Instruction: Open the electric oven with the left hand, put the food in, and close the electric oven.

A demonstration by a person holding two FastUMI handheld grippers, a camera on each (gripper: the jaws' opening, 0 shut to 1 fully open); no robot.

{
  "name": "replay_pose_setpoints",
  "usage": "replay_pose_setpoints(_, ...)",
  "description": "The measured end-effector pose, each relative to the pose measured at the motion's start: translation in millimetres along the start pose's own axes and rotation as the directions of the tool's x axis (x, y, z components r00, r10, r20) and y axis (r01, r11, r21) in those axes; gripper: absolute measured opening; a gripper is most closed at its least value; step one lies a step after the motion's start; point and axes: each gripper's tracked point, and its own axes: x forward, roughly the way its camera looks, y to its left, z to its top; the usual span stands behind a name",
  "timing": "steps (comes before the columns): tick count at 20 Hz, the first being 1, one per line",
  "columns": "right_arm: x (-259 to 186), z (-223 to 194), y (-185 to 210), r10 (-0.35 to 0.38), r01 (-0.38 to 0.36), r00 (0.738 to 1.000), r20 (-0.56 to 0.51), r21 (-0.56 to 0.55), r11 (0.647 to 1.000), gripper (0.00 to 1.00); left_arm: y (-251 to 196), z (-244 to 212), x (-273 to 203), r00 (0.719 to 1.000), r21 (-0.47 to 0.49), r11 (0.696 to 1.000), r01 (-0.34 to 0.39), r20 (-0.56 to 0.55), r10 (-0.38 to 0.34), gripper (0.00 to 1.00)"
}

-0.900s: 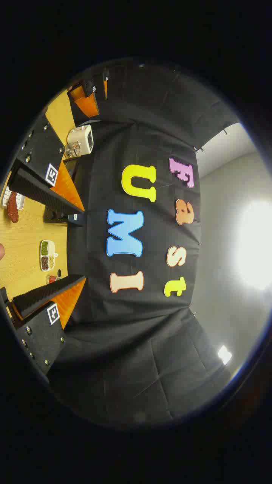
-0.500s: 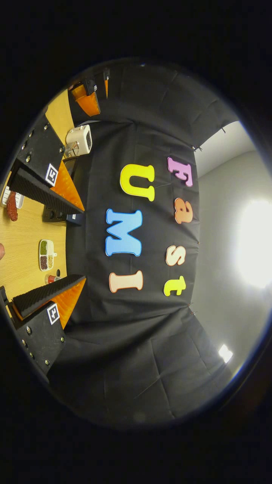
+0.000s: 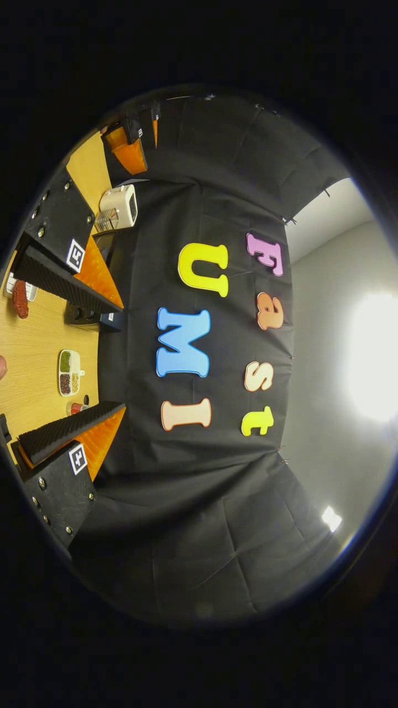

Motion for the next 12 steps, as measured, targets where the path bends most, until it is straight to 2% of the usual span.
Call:
replay_pose_setpoints(5,8.0,-13.1,-6.4,0.024,-0.024,1.0,-0.008,0.021,0.999,0.96,-2.1,4.3,32.3,0.999,0.005,1.0,-0.012,0.033,0.012,1.0)
replay_pose_setpoints(12,21.9,-3.0,-13.5,-0.061,0.061,0.998,-0.004,0.019,0.998,0.96,-9.2,-9.4,131.9,0.998,0.005,0.999,0.037,0.057,-0.037,1.0)
